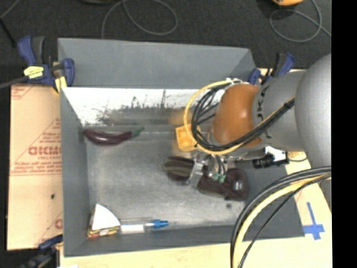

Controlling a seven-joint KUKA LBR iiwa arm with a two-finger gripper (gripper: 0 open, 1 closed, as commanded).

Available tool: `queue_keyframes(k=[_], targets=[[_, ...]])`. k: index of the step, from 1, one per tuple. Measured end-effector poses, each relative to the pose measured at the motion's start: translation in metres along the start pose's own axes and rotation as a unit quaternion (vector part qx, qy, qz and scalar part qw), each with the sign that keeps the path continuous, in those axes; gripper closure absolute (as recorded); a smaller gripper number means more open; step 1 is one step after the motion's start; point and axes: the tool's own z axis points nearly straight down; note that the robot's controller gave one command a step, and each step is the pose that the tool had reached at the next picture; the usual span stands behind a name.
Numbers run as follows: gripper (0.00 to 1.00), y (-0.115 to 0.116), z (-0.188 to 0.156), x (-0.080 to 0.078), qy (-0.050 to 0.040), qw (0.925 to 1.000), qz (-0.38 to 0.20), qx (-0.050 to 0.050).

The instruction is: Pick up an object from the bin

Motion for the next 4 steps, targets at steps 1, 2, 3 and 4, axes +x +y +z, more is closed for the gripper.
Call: queue_keyframes(k=[1, 2, 3, 4], targets=[[1.0, 0.0, -0.004, 0.001, 0.0021, 1.0, 0.0, 0.0], [1.0, -0.001, -0.02, 0.002, 0.0043, 1.0, -0.001, 0.001], [1.0, -0.001, -0.041, 0.002, 0.0039, 1.0, -0.001, 0.001], [1.0, 0.0, -0.061, 0.0, 0.0026, 1.0, -0.002, 0.0]])
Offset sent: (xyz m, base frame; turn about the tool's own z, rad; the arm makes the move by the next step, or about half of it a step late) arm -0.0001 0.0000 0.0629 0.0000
